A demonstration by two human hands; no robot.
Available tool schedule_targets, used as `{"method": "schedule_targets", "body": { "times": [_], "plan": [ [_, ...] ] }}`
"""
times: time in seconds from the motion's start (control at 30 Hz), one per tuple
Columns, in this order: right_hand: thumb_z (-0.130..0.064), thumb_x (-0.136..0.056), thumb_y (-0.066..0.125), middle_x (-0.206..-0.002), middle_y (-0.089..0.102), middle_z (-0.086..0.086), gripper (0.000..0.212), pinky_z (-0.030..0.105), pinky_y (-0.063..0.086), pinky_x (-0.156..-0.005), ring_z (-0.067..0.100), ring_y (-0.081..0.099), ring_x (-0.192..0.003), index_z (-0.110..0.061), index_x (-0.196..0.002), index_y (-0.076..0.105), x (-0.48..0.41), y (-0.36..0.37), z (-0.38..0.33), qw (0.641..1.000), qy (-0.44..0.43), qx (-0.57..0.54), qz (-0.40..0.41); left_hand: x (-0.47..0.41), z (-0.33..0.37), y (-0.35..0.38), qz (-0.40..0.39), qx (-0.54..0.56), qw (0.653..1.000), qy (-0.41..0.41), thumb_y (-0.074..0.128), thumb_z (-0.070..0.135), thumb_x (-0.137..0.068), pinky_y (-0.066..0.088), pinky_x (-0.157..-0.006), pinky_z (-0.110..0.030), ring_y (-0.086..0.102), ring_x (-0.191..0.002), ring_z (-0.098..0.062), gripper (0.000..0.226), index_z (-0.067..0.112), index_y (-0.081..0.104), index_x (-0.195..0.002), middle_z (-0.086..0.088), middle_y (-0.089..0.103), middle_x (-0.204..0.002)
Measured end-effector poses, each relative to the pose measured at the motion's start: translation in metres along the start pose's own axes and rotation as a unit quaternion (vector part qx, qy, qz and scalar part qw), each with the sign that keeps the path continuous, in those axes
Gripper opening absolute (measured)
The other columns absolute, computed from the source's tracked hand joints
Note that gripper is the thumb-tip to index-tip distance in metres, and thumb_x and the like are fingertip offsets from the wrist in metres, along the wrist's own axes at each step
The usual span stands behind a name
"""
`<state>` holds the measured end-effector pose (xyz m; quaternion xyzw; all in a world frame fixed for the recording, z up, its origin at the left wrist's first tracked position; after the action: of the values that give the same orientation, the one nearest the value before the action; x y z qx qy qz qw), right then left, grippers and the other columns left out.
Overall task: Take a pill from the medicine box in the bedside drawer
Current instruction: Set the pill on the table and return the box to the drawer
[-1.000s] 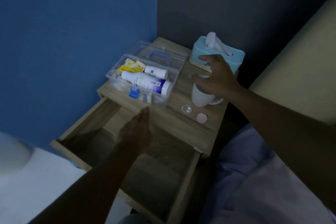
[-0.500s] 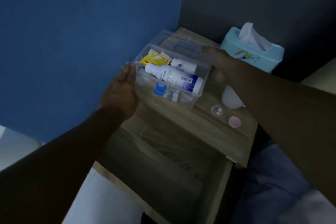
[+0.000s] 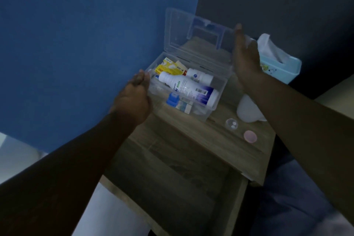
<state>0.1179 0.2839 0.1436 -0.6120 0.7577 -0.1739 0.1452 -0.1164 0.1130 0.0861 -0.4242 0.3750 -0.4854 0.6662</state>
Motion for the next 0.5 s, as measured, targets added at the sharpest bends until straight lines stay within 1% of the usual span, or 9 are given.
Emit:
{"method": "schedule_targets", "body": {
  "times": [0.03,0.1,0.13,0.2,0.23,0.3,0.37,0.43,0.5],
  "plan": [
    [-0.083,-0.078,0.038,-0.147,0.049,0.004,0.090,0.034,0.036,-0.107,0.024,0.048,-0.132,-0.022,-0.145,0.042,0.009,-0.001,0.000,0.999,-0.042,0.003,0.001,-0.001,0.001,-0.003,-0.008,0.003,1.000,-0.009,0.046,0.012,-0.091,0.021,-0.121,-0.036,0.020,-0.151,-0.023,0.071,0.019,0.019,-0.156,-0.007,0.018,-0.165],
    [-0.079,-0.080,0.044,-0.128,0.058,-0.001,0.078,0.021,0.043,-0.085,0.016,0.057,-0.113,-0.024,-0.135,0.048,0.031,-0.005,0.004,0.993,-0.118,0.005,-0.022,-0.001,0.001,-0.011,-0.013,0.041,0.999,-0.032,0.048,0.014,-0.092,0.025,-0.119,-0.038,0.030,-0.146,-0.029,0.066,0.021,0.027,-0.154,-0.008,0.028,-0.162],
    [-0.077,-0.080,0.046,-0.121,0.060,-0.002,0.072,0.019,0.042,-0.074,0.012,0.059,-0.104,-0.024,-0.129,0.051,0.041,-0.008,0.008,0.987,-0.154,0.017,-0.041,0.000,0.002,-0.016,-0.002,0.072,0.997,-0.037,0.049,0.014,-0.092,0.031,-0.117,-0.039,0.039,-0.140,-0.032,0.063,0.021,0.033,-0.152,-0.011,0.039,-0.156],
    [-0.071,-0.081,0.055,-0.116,0.057,-0.002,0.058,0.019,0.043,-0.070,0.006,0.057,-0.098,-0.028,-0.120,0.052,0.060,-0.014,0.019,0.973,-0.211,0.042,-0.080,0.003,0.003,-0.024,0.029,0.108,0.993,-0.032,0.052,0.014,-0.090,0.040,-0.109,-0.038,0.052,-0.128,-0.036,0.057,0.018,0.041,-0.146,-0.017,0.057,-0.137],
    [-0.065,-0.081,0.062,-0.118,0.055,-0.002,0.053,0.019,0.045,-0.073,0.005,0.057,-0.099,-0.029,-0.119,0.051,0.068,-0.016,0.026,0.965,-0.237,0.051,-0.104,0.004,0.003,-0.026,0.034,0.109,0.993,-0.036,0.053,0.014,-0.090,0.039,-0.110,-0.039,0.050,-0.129,-0.036,0.059,0.015,0.038,-0.147,-0.019,0.056,-0.138],
    [-0.053,-0.079,0.073,-0.125,0.049,-0.001,0.057,0.017,0.047,-0.079,0.002,0.053,-0.103,-0.026,-0.123,0.049,0.085,-0.018,0.037,0.936,-0.303,0.103,-0.148,0.005,0.004,-0.025,0.018,0.119,0.991,-0.054,0.052,0.018,-0.093,0.028,-0.118,-0.040,0.034,-0.144,-0.033,0.070,0.010,0.018,-0.154,-0.018,0.035,-0.156],
    [-0.049,-0.077,0.077,-0.131,0.045,0.001,0.063,0.017,0.046,-0.086,0.002,0.047,-0.109,-0.021,-0.126,0.048,0.095,-0.017,0.045,0.898,-0.365,0.190,-0.154,0.004,0.009,-0.024,0.013,0.125,0.991,-0.052,0.050,0.018,-0.095,0.019,-0.123,-0.037,0.015,-0.152,-0.027,0.080,0.010,0.000,-0.157,-0.011,0.009,-0.166],
    [-0.051,-0.078,0.074,-0.136,0.044,0.004,0.065,0.030,0.049,-0.093,0.011,0.049,-0.118,-0.022,-0.130,0.047,0.101,-0.017,0.047,0.879,-0.391,0.230,-0.148,0.001,0.016,-0.024,0.025,0.090,0.996,-0.016,0.051,0.015,-0.093,0.015,-0.123,-0.035,0.004,-0.154,-0.022,0.085,0.013,-0.005,-0.157,-0.006,-0.003,-0.167],
    [-0.050,-0.082,0.068,-0.142,0.042,0.005,0.063,0.039,0.048,-0.101,0.018,0.046,-0.128,-0.023,-0.135,0.047,0.104,-0.017,0.044,0.870,-0.403,0.240,-0.150,-0.002,0.023,-0.019,0.014,0.044,0.999,0.028,0.051,0.015,-0.092,0.011,-0.124,-0.036,-0.002,-0.154,-0.021,0.086,0.015,-0.004,-0.157,-0.003,-0.008,-0.167]
  ]
}}
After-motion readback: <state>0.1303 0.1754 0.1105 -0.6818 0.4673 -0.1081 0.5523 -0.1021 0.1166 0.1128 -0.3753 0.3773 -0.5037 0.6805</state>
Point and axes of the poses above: each hand's wrist, its own x-axis away from the middle knuckle, its own y-axis out of the palm, z = x × y, the point moved 4 cm from there along -x, towards the middle knuckle
